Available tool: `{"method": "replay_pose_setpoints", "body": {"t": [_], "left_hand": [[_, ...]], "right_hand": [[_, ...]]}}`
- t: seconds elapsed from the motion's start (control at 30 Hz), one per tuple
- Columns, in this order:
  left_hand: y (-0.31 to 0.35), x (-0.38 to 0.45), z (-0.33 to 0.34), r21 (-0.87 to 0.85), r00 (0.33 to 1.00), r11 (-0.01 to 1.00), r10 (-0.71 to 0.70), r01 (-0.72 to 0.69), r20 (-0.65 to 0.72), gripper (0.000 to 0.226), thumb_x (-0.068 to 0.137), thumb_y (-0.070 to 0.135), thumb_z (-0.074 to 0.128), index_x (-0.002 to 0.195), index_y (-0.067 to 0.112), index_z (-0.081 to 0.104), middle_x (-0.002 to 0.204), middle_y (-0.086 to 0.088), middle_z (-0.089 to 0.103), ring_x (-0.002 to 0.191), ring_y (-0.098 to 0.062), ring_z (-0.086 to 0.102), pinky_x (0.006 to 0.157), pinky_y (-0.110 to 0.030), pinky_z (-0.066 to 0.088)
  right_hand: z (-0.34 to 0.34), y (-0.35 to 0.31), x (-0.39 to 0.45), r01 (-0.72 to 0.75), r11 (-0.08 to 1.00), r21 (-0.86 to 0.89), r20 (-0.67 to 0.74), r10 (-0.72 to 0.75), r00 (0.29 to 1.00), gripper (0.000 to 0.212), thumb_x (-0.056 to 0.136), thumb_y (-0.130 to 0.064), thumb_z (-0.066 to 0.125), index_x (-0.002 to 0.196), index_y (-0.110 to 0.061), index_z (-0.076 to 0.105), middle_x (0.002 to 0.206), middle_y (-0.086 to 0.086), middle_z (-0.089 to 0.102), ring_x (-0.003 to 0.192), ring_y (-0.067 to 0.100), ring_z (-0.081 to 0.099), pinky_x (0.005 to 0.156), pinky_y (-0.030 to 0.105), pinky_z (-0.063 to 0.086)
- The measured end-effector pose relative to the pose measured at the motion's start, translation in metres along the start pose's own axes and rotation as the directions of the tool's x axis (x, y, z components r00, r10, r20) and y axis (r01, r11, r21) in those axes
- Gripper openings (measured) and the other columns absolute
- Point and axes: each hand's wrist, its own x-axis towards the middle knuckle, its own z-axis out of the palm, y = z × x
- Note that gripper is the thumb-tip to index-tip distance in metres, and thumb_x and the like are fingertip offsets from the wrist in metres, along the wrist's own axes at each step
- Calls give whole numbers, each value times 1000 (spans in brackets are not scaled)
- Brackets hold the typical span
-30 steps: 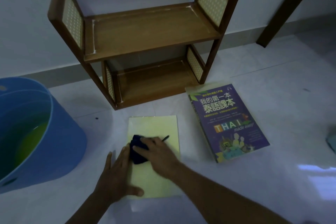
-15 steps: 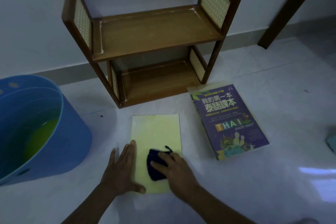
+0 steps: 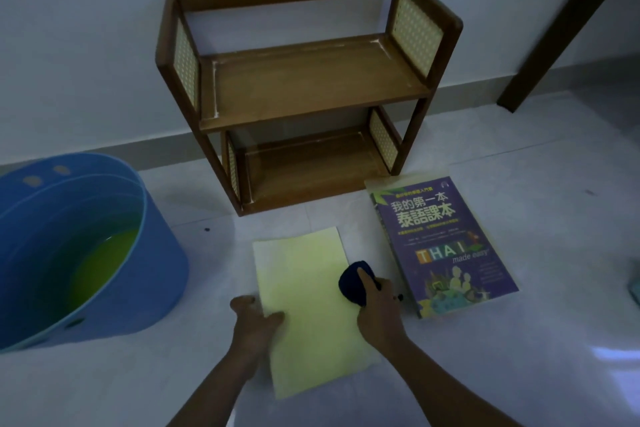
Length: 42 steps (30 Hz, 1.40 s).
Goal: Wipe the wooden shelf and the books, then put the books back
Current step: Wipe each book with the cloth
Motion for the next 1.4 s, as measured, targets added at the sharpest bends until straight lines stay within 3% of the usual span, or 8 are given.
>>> {"method": "replay_pose_setpoints", "body": {"t": [0.2, 0.4, 0.53, 0.67, 0.83, 0.97, 1.17, 1.4], "left_hand": [[10, -5, -37, 194, 837, 827, 467, -527, 286, 62, 88, -10, 46, 109, 46, 64, 87, 16, 64, 79, 0, 62, 71, -8, 45], [3, -3, -37, 713, 488, -100, 663, -694, 567, 31, 64, 16, 75, 91, 29, 69, 78, 2, 55, 76, -18, 48, 64, -30, 32], [18, -3, -39, 654, 164, -296, 821, -696, 546, 17, 85, 17, 49, 88, 19, 66, 91, -6, 57, 103, -28, 50, 92, -45, 38], [61, -15, -50, 484, 186, -31, 900, -875, 394, 20, 94, 18, 43, 103, 17, 61, 117, 1, 59, 133, -21, 41, 120, -37, 20], [109, -29, -66, 241, 508, 491, 861, -837, 13, 43, 93, 14, 54, 99, 56, 55, 98, 32, 64, 100, 4, 60, 82, -10, 49], [90, -22, -48, -81, 795, 791, 599, -606, -93, 31, 98, 16, 47, 93, 43, 61, 96, 16, 69, 93, -9, 66, 85, -42, 57], [59, -15, -22, -310, 909, 864, 322, -396, -263, 19, 99, 19, 46, 93, 31, 59, 94, 8, 68, 100, -24, 63, 80, -44, 54], [51, -12, -16, -226, 893, 887, 324, -402, -312, 12, 100, 19, 45, 105, 14, 55, 99, 6, 64, 96, -19, 63, 73, -35, 52]], "right_hand": [[-5, 16, -6, 13, 984, -176, 2, -13, 1000, 71, 94, -6, 44, 151, -27, 9, 145, 15, 24, 124, 35, 37, 99, 39, 38], [-12, 11, -6, 22, 988, -150, 44, -16, 999, 67, 96, -7, 40, 152, -24, 5, 145, 14, 23, 126, 32, 36, 105, 36, 31], [-26, 19, -2, 34, 997, -74, 158, -22, 987, 68, 98, -11, 42, 152, -24, 4, 144, 15, 27, 118, 32, 46, 96, 35, 43], [-49, 19, -1, 129, 989, -76, 371, -92, 924, 78, 96, -14, 49, 151, -23, -6, 153, 15, 19, 129, 33, 39, 97, 37, 41], [-110, -55, -22, 210, 882, 422, 215, -322, 922, 69, 97, -14, 51, 132, -64, 19, 159, 8, 13, 146, 24, 14, 110, 24, 23], [-130, -89, -18, 187, 671, 717, 20, -289, 957, 32, 93, -1, 51, 108, -26, 66, 120, 19, 63, 116, 41, 54, 76, 21, 52], [-104, -74, 3, 91, 519, 850, 5, -181, 983, 42, 102, -38, 30, 103, -21, 69, 97, 5, 74, 90, 20, 71, 71, 28, 54], [-69, -73, -4, 232, 596, 769, -106, -239, 965, 22, 94, -19, 56, 114, -26, 52, 103, 1, 71, 87, 15, 72, 64, 24, 57]]}}
